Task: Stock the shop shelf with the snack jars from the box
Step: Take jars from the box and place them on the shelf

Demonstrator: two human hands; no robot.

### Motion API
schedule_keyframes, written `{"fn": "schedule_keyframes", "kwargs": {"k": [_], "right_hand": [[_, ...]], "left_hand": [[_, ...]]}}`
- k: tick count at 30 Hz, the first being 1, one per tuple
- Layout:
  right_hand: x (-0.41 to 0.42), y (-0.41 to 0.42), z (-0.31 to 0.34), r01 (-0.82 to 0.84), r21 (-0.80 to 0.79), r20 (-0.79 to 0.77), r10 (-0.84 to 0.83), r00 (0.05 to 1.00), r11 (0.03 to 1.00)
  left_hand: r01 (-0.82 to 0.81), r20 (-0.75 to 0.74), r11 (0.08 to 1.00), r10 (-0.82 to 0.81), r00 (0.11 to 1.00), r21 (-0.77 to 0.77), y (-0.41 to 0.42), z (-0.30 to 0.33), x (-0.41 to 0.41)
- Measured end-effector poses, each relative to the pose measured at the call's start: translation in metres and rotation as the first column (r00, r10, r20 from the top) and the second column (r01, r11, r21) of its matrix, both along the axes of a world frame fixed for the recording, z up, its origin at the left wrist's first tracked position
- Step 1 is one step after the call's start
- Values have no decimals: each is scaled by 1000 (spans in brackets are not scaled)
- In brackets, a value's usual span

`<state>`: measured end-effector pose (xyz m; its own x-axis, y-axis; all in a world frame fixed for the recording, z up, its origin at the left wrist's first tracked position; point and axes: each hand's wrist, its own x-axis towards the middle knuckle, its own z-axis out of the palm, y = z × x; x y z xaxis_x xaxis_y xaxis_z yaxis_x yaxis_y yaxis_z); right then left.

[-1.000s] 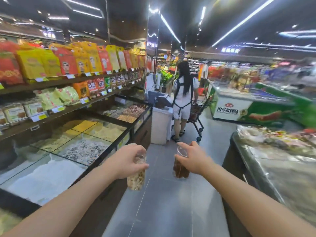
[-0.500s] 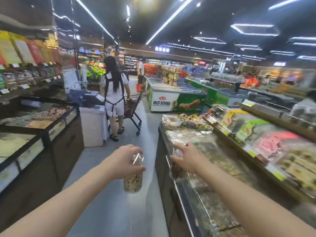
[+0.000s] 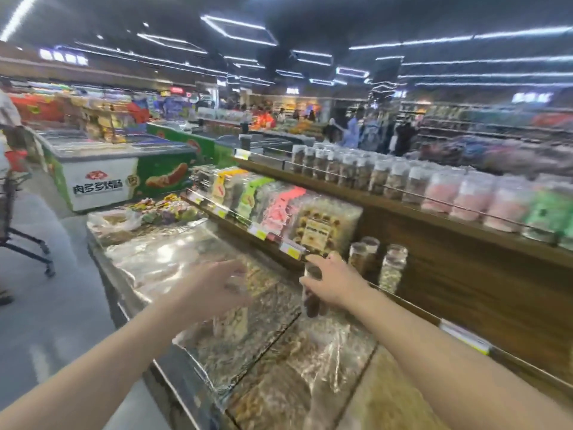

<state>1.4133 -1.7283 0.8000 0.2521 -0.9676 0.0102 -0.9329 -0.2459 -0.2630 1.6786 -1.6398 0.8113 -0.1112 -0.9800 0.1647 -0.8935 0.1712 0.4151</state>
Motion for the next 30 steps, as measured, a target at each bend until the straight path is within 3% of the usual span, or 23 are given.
{"fn": "schedule_keyframes", "kwargs": {"k": [7, 15, 30], "right_hand": [[-117, -4, 0, 269, -16, -9, -270, 963, 963], [-189, -32, -5, 497, 47, -34, -496, 867, 866], [-226, -172, -40, 684, 71, -52, -682, 730, 726]], "left_hand": [[265, -11, 964, -265, 964, 20, -85, 5, -107], [510, 32, 860, -510, 859, 20, -169, 8, -183], [670, 58, 742, -669, 741, 2, -295, 6, -229]]}}
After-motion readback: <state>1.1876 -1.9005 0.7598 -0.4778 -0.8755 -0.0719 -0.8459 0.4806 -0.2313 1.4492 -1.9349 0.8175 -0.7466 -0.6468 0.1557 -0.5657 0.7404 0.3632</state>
